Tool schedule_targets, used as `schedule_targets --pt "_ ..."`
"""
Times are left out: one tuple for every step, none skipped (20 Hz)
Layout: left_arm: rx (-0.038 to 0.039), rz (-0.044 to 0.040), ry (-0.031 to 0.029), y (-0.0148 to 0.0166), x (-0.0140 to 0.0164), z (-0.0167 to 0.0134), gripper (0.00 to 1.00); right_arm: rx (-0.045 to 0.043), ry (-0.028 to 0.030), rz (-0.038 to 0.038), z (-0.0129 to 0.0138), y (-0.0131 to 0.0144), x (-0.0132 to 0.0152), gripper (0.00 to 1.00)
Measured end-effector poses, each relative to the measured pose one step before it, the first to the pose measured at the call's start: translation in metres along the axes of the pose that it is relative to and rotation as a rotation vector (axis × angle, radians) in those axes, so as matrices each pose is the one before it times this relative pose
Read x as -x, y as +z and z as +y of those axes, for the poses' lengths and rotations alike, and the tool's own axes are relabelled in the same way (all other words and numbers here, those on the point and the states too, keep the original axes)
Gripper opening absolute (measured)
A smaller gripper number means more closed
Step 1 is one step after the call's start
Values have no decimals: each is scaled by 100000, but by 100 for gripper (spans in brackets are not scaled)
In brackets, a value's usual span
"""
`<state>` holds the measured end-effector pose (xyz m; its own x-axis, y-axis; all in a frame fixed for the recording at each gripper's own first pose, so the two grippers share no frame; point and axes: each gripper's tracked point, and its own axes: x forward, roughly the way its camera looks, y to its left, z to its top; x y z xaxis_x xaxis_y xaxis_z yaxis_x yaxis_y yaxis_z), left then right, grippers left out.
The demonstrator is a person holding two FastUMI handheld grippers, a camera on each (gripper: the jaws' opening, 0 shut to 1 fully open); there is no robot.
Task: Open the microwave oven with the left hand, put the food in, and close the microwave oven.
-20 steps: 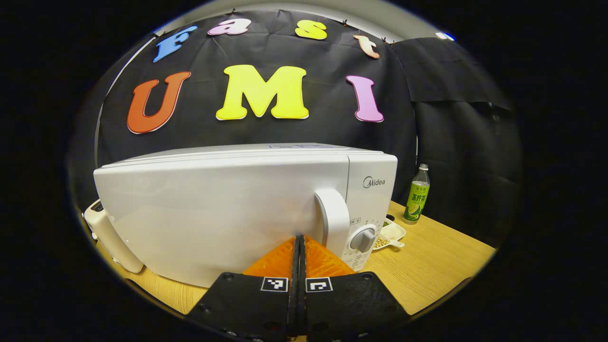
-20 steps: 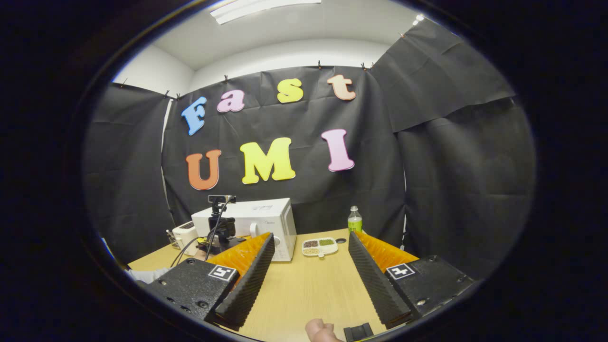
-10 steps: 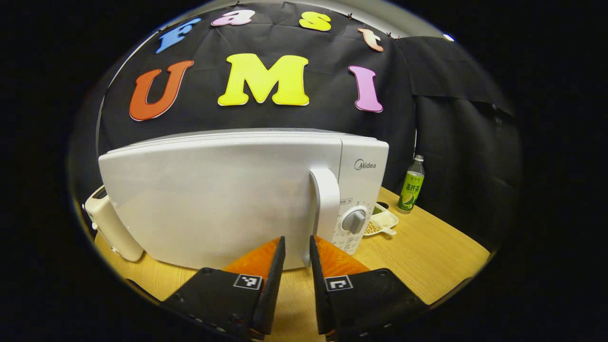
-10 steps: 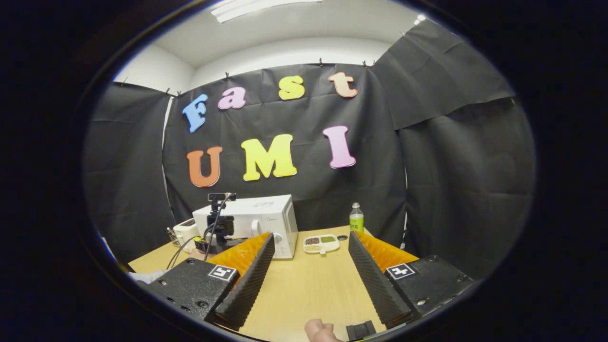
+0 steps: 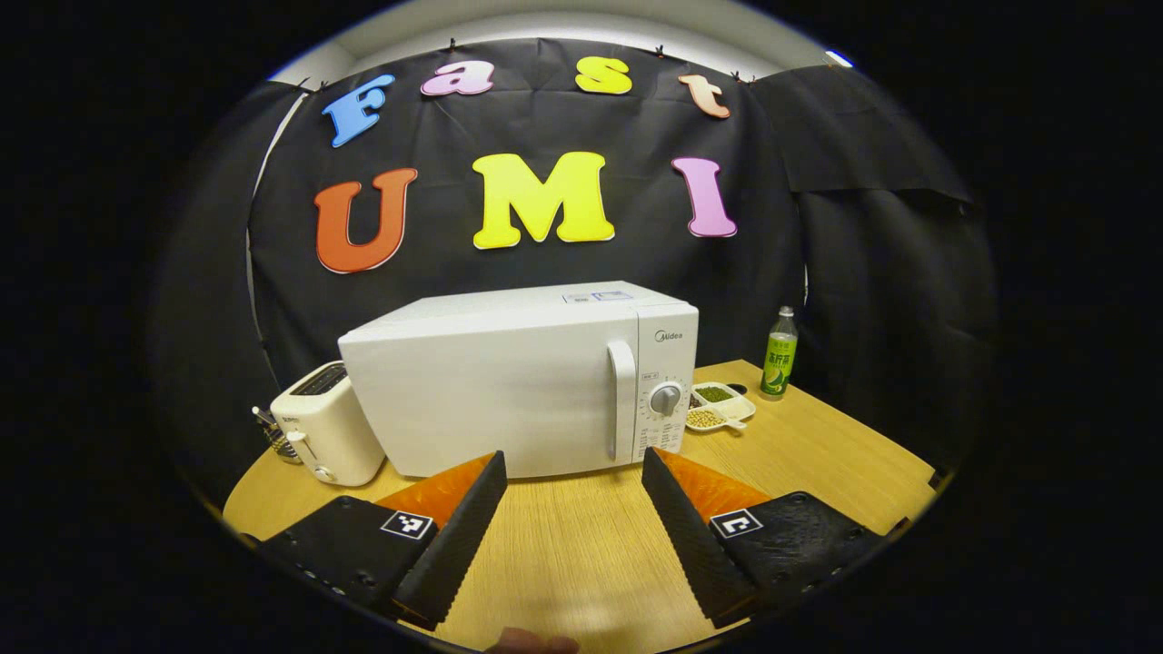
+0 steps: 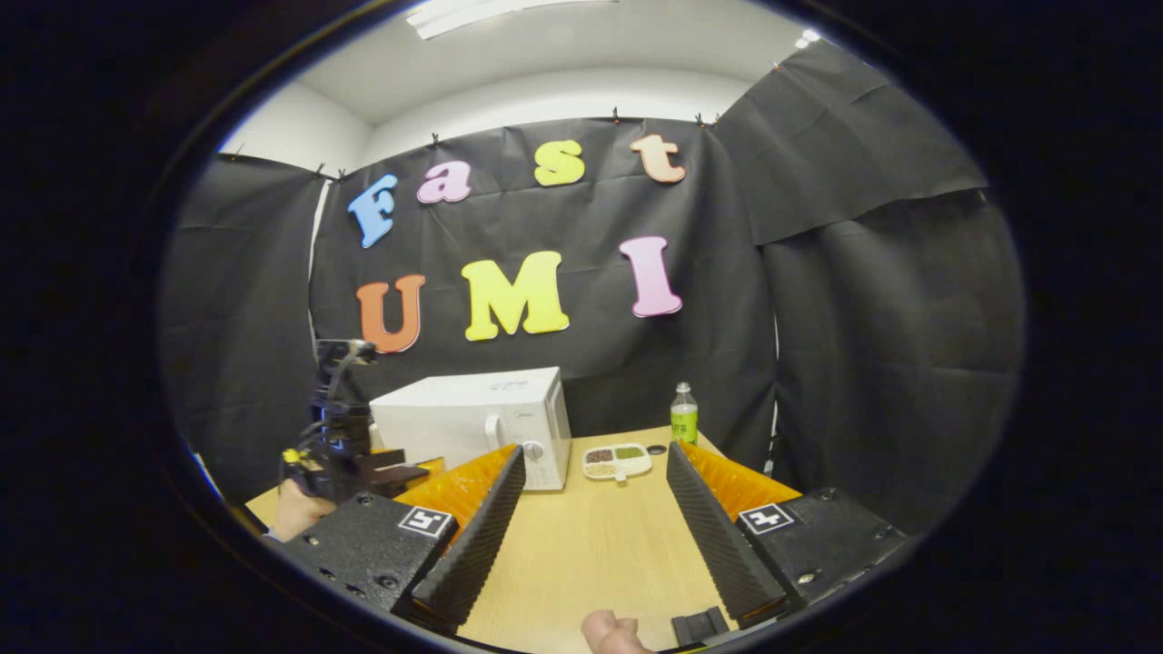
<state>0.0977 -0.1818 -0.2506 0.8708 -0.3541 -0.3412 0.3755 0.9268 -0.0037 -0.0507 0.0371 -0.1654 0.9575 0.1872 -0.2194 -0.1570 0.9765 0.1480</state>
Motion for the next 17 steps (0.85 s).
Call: schedule_targets --pt "576 -341 490 362 1607 351 96 82 -718 -873 110 491 100 100" --pt "170 -350 680 455 1716 394 96 -225 -314 -641 203 302 191 100" --pt "-436 -497 877 899 1403 239 96 -377 403 -464 352 347 156 100" --pt "-911 -1817 526 805 1766 357 96 -542 459 -653 393 465 144 100" --pt "-1498 -2545 630 763 1821 515 96 -141 444 -479 207 432 174 100" --pt "-1268 -3353 1216 865 1279 730 100 83 279 -1016 262 665 318 100" --pt "-534 -2089 1763 696 1125 789 96 363 -210 -1253 163 741 320 100" --pt "-104 -1373 2079 446 1002 784 96 718 -252 -1014 122 518 244 100" --pt "-93 -1303 1842 520 919 709 96 724 -218 -887 83 540 268 100" --pt "193 -1429 1635 616 1028 576 96 495 -201 -823 112 472 156 100" --pt "615 -1140 1662 680 768 569 96 229 106 -1026 189 576 297 99" --pt "677 -664 2847 456 714 809 96 185 316 -1220 308 614 331 100" --pt "390 -1169 3546 604 727 927 96 -219 203 -1320 158 545 280 100" --pt "516 -2092 3333 763 596 828 96 -638 494 -1545 261 549 273 100" --pt "890 -2474 2599 1032 464 677 95 -613 528 -1300 232 500 260 100" --pt "525 -2285 1983 815 371 365 96 -17 243 -700 267 303 236 100" --pt "212 -2432 1442 725 478 371 96 463 -36 -883 121 337 185 100"
